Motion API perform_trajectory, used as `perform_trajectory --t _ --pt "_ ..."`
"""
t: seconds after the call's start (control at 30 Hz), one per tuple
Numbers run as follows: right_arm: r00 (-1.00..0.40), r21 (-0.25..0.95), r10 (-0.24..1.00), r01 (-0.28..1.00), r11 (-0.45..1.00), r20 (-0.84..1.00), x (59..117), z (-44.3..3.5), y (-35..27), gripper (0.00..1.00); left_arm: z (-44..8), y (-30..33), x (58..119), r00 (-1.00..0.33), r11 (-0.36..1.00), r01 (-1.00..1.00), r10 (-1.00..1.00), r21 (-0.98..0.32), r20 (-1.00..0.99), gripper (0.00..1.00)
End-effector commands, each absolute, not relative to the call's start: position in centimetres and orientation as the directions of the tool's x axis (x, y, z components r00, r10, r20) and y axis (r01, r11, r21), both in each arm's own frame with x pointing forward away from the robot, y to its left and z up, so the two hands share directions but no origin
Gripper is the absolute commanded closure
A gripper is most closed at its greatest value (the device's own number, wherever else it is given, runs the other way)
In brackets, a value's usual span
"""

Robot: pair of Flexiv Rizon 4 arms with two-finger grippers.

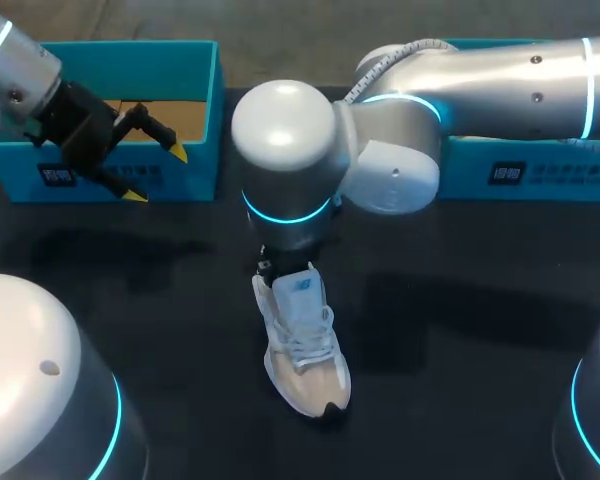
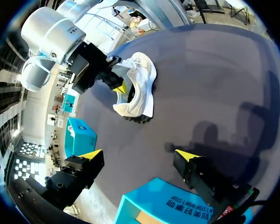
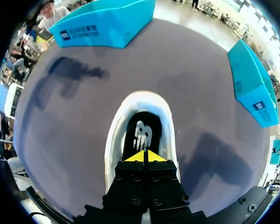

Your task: Take the shoe out of the shoebox, open the shoe tongue, remove and reinsert the insole, then place the shoe into the shoebox

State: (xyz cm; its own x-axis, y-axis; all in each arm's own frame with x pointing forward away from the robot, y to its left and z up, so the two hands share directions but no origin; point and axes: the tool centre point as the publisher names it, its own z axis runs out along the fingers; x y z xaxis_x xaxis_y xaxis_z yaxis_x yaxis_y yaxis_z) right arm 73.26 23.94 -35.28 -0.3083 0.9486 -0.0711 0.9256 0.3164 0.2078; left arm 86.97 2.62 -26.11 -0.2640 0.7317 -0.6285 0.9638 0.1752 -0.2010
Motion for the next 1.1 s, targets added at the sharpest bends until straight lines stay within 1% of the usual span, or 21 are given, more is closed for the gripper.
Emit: perform_trajectory --t 0.03,0.1,0.2,0.27,0.3,0.33,0.43,0.6,0.63,0.7,0.77,0.83,0.97,1.1 --pt "-0.312 0.187 0.948 0.929 0.319 -0.067 72.6 -35.0 24.0 0.82 -26.1 2.6 86.9 -0.264 0.176 0.964 0.734 -0.200 -0.626 0.00" --pt "-0.314 0.169 0.948 0.933 0.318 -0.053 72.4 -35.5 24.1 0.76 -26.1 2.6 86.9 -0.264 0.176 0.964 0.734 -0.200 -0.626 0.00" --pt "-0.315 0.162 0.948 0.934 0.318 -0.048 72.4 -35.8 24.2 0.73 -26.1 2.6 86.9 -0.264 0.176 0.964 0.734 -0.200 -0.626 0.00" --pt "-0.318 0.157 0.947 0.934 0.321 -0.047 72.3 -35.7 24.3 0.65 -26.1 2.6 86.9 -0.264 0.176 0.964 0.734 -0.200 -0.626 0.00" --pt "-0.318 0.157 0.947 0.934 0.321 -0.047 72.3 -35.7 24.4 0.65 -26.1 2.6 86.9 -0.264 0.176 0.964 0.734 -0.200 -0.626 0.00" --pt "-0.320 0.157 0.946 0.933 0.323 -0.048 72.2 -35.4 24.4 0.62 -26.1 2.6 86.9 -0.264 0.176 0.964 0.734 -0.200 -0.626 0.00" --pt "-0.321 0.154 0.946 0.933 0.325 -0.052 72.2 -35.4 24.4 0.56 -26.1 2.6 86.9 -0.264 0.176 0.964 0.734 -0.200 -0.626 0.00" --pt "-0.315 0.143 0.948 0.937 0.319 -0.049 72.2 -35.5 24.4 0.51 -26.1 2.6 86.9 -0.264 0.176 0.964 0.734 -0.200 -0.626 0.00" --pt "-0.314 0.142 0.948 0.937 0.318 -0.049 72.1 -35.3 24.3 0.41 -26.1 2.6 86.9 -0.264 0.176 0.964 0.734 -0.200 -0.626 0.00" --pt "-0.313 0.140 0.948 0.938 0.317 -0.050 72.1 -35.2 24.3 0.34 -26.1 2.6 86.9 -0.264 0.176 0.964 0.734 -0.200 -0.626 0.00" --pt "-0.310 0.139 0.949 0.939 0.314 -0.052 72.2 -34.8 24.2 0.22 -26.1 2.6 86.9 -0.264 0.176 0.964 0.734 -0.200 -0.626 0.00" --pt "-0.302 0.138 0.952 0.942 0.307 -0.055 72.2 -34.6 24.2 0.07 -26.1 2.6 86.9 -0.264 0.176 0.964 0.734 -0.200 -0.626 0.00" --pt "-0.289 0.129 0.956 0.947 0.293 -0.048 71.9 -34.9 24.0 0.00 -26.1 2.6 86.9 -0.264 0.176 0.964 0.734 -0.200 -0.626 0.00" --pt "-0.276 0.123 0.960 0.952 0.280 -0.044 71.2 -34.9 23.8 0.00 -26.1 2.6 86.9 -0.264 0.176 0.964 0.734 -0.200 -0.626 0.00"
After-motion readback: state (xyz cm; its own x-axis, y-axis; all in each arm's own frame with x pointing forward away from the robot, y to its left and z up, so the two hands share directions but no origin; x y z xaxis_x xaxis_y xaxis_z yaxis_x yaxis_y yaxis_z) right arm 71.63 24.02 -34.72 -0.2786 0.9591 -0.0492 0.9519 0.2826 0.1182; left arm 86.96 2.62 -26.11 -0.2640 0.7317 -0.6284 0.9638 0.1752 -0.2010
